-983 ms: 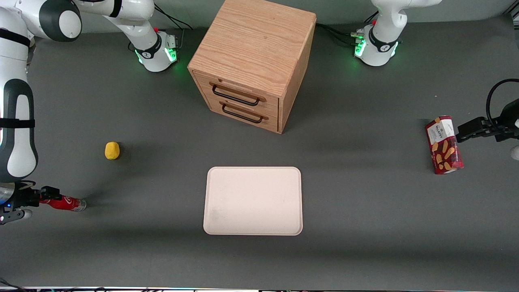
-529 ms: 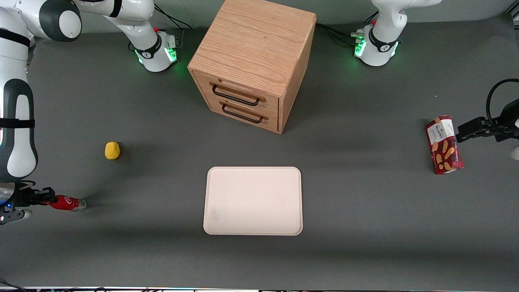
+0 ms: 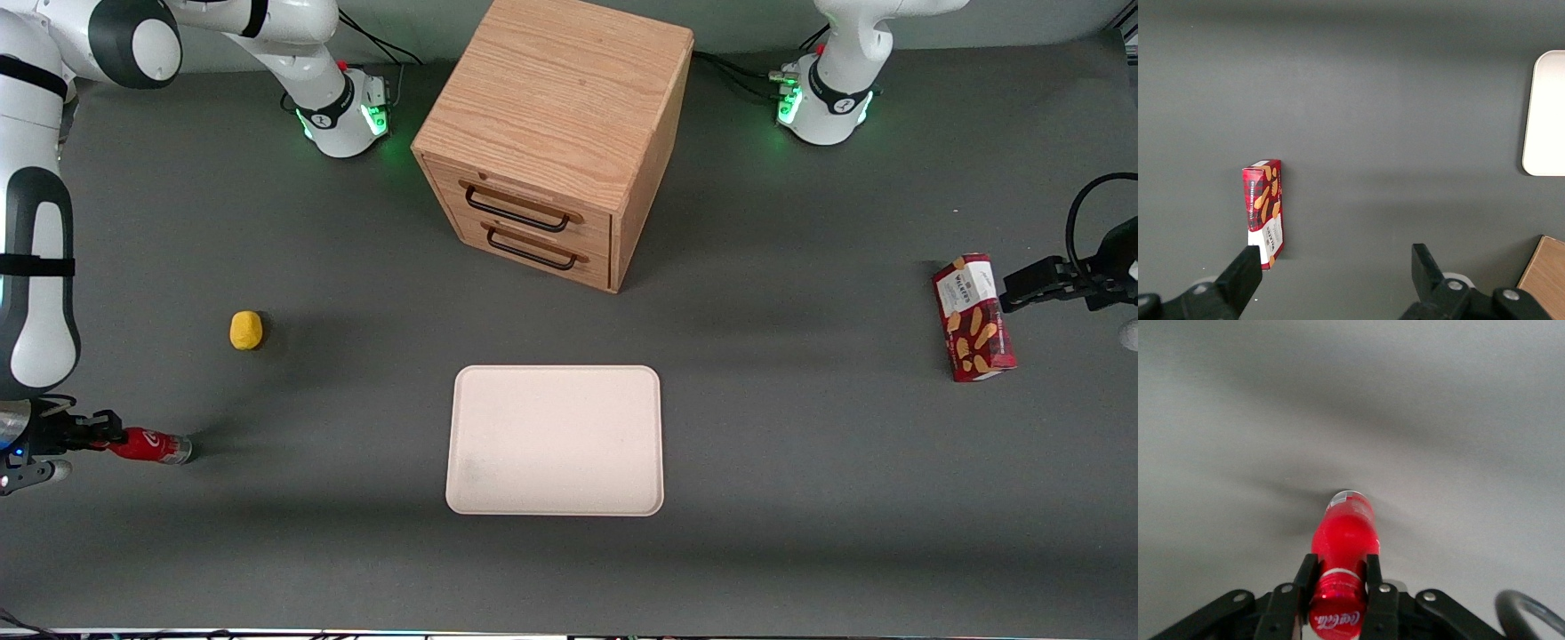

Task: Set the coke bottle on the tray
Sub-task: 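Close the right gripper around the bottle's cap end, then lift the bottle and carry it toward the white tray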

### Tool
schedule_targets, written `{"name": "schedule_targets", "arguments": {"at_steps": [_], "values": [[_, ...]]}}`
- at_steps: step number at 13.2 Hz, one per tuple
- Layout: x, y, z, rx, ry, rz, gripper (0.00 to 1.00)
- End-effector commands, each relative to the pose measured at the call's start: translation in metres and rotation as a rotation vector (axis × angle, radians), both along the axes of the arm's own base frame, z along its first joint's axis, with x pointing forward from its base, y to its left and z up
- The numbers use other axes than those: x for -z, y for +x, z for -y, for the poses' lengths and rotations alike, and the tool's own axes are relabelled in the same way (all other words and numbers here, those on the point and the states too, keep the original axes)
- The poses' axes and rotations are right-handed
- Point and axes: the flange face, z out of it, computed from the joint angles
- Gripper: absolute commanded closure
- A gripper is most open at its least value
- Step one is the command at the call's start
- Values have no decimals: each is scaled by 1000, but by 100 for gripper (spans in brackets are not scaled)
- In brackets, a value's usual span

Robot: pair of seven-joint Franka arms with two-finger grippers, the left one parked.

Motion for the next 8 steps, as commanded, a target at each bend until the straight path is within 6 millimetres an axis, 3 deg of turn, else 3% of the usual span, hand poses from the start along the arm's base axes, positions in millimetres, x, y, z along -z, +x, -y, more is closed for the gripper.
{"name": "schedule_targets", "arguments": {"at_steps": [1, 4, 8], "values": [[-62, -2, -23, -9, 18, -21, 100], [-113, -2, -60, 32, 1, -95, 100], [-184, -10, -145, 51, -30, -113, 100]]}}
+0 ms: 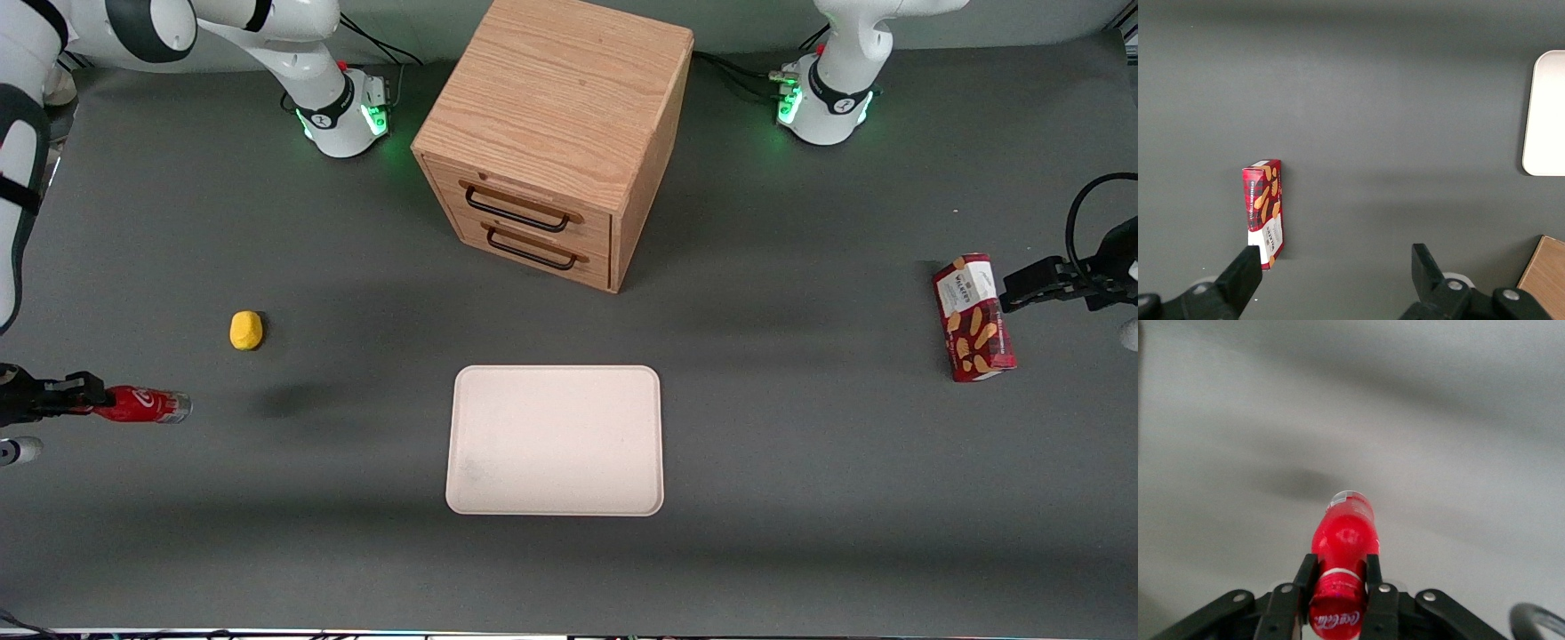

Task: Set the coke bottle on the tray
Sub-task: 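Lift the bottle and carry it toward the white tray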

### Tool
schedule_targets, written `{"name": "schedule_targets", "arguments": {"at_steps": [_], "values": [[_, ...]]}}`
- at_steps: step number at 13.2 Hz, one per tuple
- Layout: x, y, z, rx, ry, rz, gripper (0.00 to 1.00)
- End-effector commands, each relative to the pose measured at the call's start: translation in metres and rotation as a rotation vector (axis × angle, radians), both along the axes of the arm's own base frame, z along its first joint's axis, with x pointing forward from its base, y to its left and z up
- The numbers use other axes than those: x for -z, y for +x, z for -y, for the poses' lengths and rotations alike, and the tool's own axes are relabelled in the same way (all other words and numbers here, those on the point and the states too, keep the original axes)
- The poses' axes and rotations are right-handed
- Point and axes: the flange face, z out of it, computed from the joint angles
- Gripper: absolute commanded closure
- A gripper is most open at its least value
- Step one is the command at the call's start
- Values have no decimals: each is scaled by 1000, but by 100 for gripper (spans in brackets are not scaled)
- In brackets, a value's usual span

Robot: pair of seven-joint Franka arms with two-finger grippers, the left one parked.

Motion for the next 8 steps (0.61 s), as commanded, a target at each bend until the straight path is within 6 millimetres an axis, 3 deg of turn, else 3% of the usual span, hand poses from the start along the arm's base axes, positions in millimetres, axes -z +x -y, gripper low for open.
{"name": "schedule_targets", "arguments": {"at_steps": [1, 4, 8], "values": [[-53, -7, -64, 14, -33, 39, 100], [-75, -12, -147, 3, -23, 84, 100], [-84, -20, -255, 71, -6, 163, 100]]}}
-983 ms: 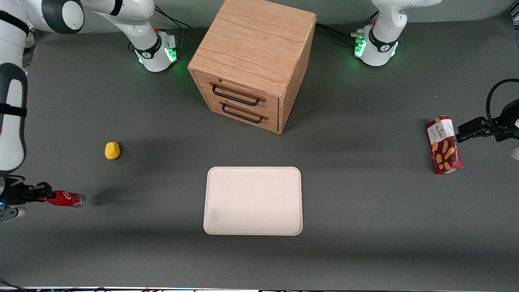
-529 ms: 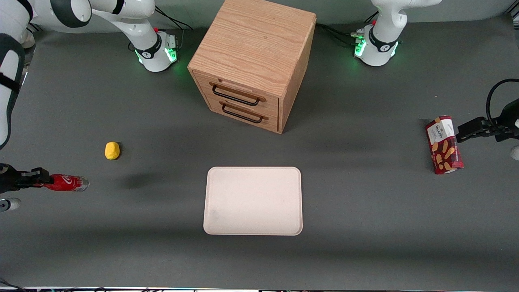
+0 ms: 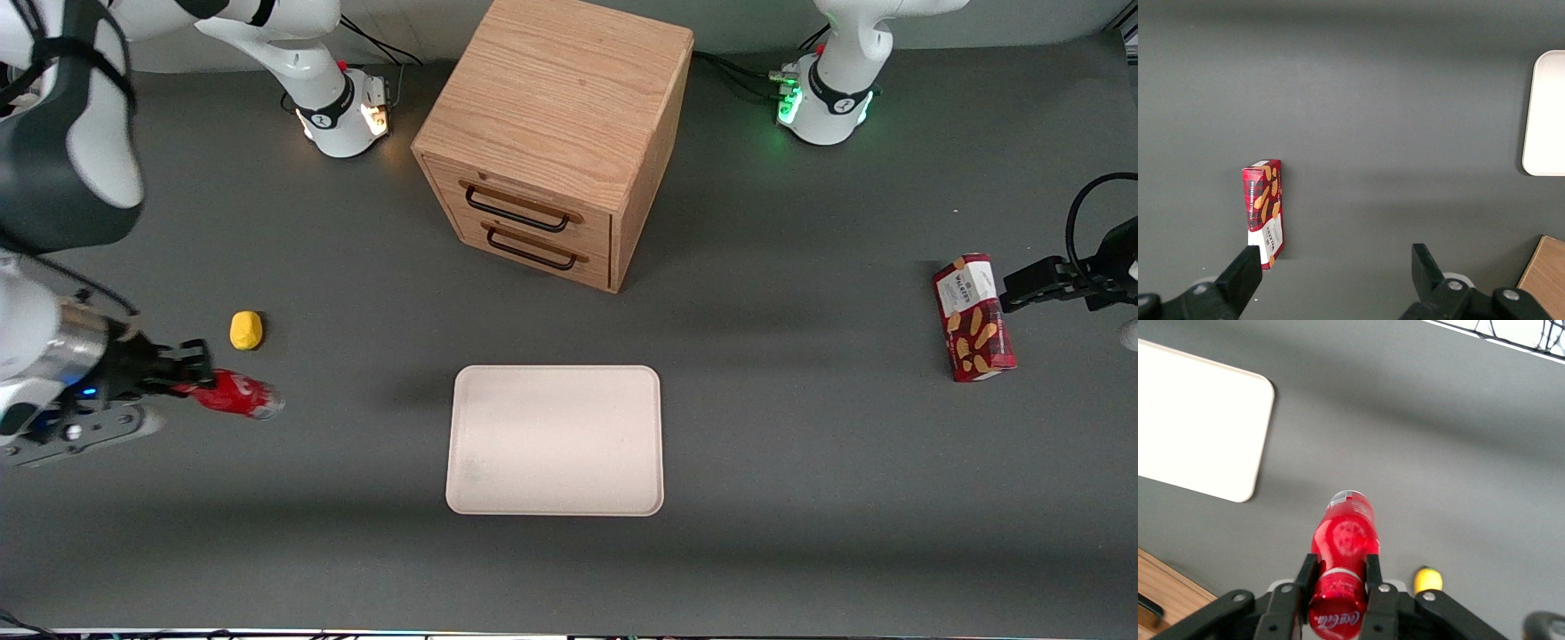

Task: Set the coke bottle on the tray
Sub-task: 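Lift the bottle and carry it toward the white tray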

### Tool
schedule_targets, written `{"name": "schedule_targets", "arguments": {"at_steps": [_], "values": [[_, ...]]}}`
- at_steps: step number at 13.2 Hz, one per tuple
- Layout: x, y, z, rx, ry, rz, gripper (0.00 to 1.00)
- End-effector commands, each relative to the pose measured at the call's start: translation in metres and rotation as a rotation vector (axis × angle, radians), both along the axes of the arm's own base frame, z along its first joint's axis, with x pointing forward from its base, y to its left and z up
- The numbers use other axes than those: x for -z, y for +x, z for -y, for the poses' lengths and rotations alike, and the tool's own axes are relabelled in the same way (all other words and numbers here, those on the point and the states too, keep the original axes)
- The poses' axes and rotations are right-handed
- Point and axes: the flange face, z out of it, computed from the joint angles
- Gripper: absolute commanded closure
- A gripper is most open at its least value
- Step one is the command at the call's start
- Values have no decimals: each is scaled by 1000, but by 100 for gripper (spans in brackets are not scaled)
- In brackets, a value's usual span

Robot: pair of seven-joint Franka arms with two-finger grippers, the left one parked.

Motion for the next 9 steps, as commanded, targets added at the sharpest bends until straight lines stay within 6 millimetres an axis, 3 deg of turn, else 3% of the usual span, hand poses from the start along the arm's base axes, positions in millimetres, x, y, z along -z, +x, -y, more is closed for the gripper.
{"name": "schedule_targets", "arguments": {"at_steps": [1, 4, 9], "values": [[-3, 0, -52, 60, 29, 60, 100], [24, 9, -103, 68, 89, 100, 100], [86, 24, -168, 14, 86, 174, 100]]}}
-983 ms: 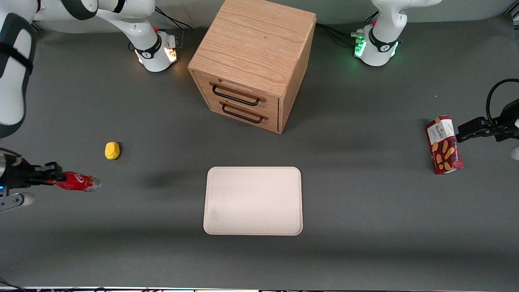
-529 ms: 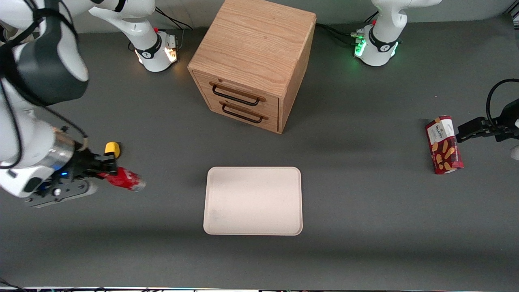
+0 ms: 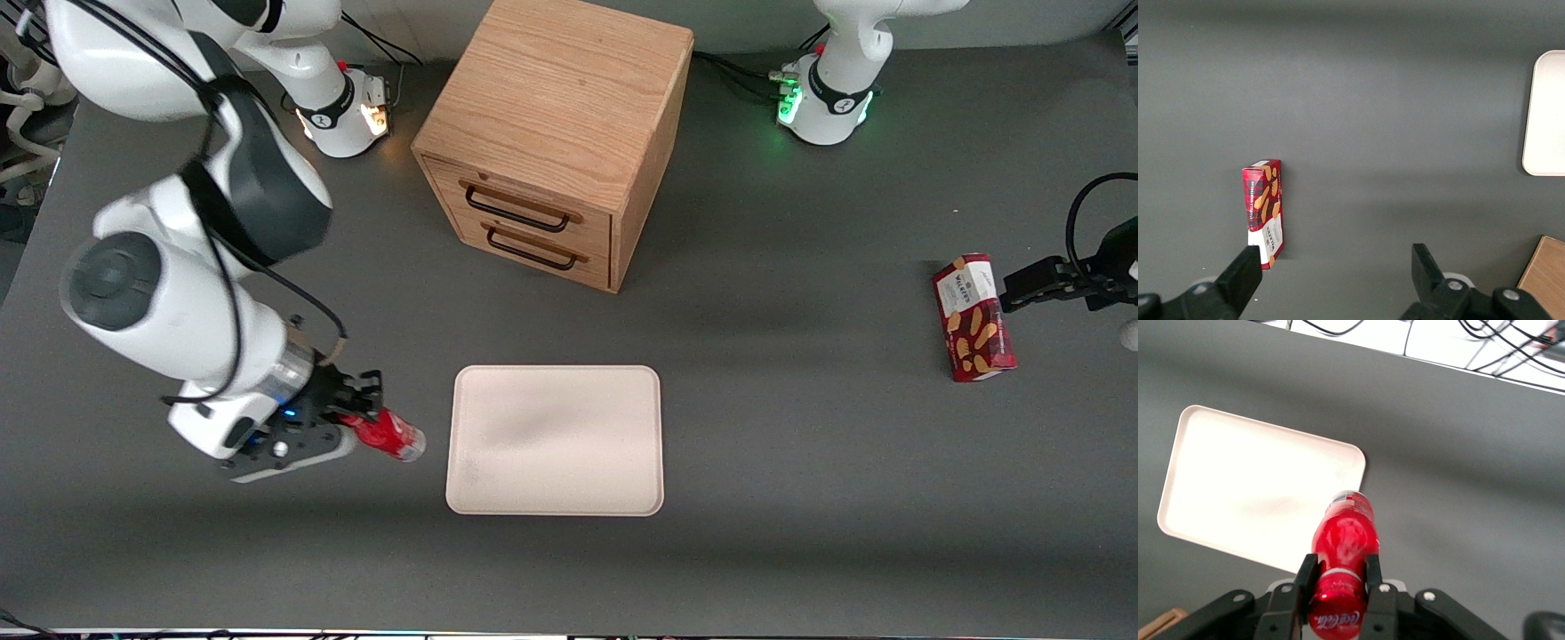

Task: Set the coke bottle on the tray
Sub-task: 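Lift the bottle and carry it toward the white tray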

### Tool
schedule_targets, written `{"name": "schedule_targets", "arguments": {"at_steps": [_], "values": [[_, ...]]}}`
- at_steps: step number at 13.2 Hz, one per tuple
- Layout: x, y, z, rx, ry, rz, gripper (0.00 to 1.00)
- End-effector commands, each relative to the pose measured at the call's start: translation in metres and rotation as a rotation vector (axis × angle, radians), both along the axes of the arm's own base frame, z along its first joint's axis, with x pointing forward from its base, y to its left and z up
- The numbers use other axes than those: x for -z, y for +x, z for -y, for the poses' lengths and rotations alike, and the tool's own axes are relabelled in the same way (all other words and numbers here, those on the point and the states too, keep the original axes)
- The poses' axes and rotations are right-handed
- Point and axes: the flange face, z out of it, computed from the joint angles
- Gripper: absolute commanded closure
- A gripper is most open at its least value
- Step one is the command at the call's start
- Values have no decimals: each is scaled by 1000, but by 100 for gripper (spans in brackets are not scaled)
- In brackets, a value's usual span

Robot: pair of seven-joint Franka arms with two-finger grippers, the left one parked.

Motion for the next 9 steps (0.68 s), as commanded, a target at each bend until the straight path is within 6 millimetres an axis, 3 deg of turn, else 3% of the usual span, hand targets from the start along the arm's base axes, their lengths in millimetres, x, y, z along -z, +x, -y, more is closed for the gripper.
{"name": "schedule_targets", "arguments": {"at_steps": [1, 9], "values": [[25, 5, -34, 20, 0, 52, 100], [143, 21, -60, -1, -22, 31, 100]]}}
